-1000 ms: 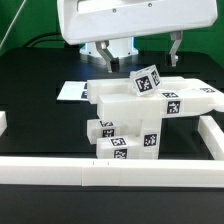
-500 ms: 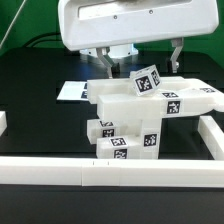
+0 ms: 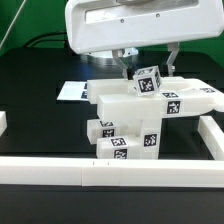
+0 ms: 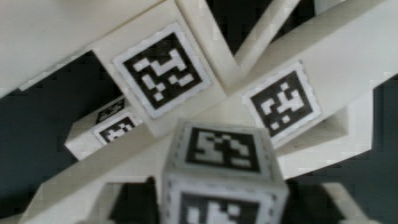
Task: Assemble chair
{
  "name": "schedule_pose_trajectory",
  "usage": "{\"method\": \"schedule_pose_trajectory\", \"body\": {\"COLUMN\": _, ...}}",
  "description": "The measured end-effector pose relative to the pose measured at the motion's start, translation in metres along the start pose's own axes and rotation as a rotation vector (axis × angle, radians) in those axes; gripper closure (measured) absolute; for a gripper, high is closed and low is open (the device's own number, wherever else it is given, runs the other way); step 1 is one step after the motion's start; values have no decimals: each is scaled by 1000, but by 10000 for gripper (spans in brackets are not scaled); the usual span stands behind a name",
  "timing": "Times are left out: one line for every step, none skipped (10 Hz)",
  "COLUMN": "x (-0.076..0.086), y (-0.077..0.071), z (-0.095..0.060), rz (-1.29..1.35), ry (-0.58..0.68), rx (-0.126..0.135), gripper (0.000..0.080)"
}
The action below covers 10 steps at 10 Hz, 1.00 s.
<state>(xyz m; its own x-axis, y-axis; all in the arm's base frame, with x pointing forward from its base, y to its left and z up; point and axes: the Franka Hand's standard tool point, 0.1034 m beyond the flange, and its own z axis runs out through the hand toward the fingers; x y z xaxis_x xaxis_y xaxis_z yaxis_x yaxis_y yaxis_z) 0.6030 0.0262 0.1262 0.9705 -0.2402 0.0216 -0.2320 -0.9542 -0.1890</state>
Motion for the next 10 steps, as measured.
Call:
{"method": "schedule_pose_trajectory", "body": {"x": 0, "y": 0, "z": 0, "rz": 0, "ry": 0, "rx": 0, "gripper": 517}}
{"method": "schedule_pose_trajectory", "body": {"x": 0, "y": 0, "z": 0, "rz": -1, "ry": 0, "rx": 0, "gripper": 517}}
{"method": "schedule_pose_trajectory", "body": {"x": 0, "y": 0, "z": 0, "rz": -1, "ry": 1, "rx": 0, "gripper": 517}}
{"method": "schedule_pose_trajectory", "body": {"x": 0, "y": 0, "z": 0, "rz": -1, "ry": 1, "rx": 0, "gripper": 517}}
{"method": "schedule_pose_trajectory", "body": {"x": 0, "y": 0, "z": 0, "rz": -1, "ry": 1, "rx": 0, "gripper": 517}}
{"method": "schedule_pose_trajectory", "body": {"x": 0, "y": 0, "z": 0, "rz": 10, "ry": 1, "rx": 0, "gripper": 517}}
{"method": "schedule_pose_trajectory", "body": {"x": 0, "y": 0, "z": 0, "rz": 8, "ry": 1, "rx": 0, "gripper": 517}}
{"method": "schedule_pose_trajectory", "body": {"x": 0, "y": 0, "z": 0, "rz": 40, "ry": 1, "rx": 1, "gripper": 517}}
{"method": "schedule_pose_trajectory", "body": {"x": 0, "y": 0, "z": 0, "rz": 100, "ry": 1, "rx": 1, "gripper": 517}}
{"method": "schedule_pose_trajectory", "body": {"x": 0, "y": 0, "z": 0, "rz": 162, "ry": 1, "rx": 1, "gripper": 517}}
